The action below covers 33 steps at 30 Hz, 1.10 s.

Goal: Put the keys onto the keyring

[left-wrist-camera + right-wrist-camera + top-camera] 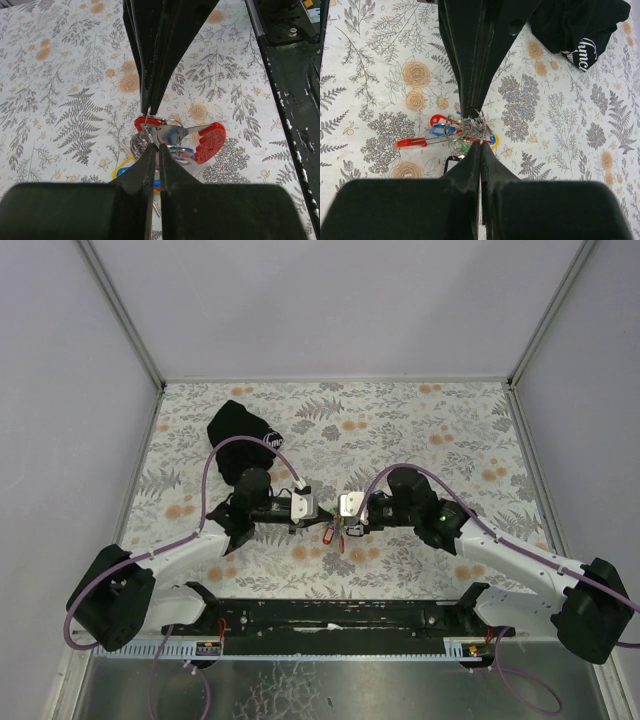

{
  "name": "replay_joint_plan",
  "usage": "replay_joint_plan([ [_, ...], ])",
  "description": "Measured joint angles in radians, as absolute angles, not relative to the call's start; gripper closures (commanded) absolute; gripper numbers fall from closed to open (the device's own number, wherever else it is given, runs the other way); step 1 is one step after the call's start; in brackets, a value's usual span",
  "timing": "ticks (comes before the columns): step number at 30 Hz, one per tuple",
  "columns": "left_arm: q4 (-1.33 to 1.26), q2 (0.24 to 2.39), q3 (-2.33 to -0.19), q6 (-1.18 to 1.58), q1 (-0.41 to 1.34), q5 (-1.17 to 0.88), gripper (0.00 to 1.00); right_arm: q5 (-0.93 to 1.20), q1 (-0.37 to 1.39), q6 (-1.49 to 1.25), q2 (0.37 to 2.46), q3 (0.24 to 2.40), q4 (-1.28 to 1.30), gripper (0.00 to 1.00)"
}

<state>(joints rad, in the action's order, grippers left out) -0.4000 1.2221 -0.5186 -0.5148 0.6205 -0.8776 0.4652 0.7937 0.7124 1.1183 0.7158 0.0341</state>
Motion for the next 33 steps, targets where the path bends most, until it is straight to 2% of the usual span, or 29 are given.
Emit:
replay_joint_plan([
  [33,-0.251,1.192,-0.561,-0.621,0.621,-0.865,1.00,0.498,0.794,0.912,1.226,0.880,0.228,1.00],
])
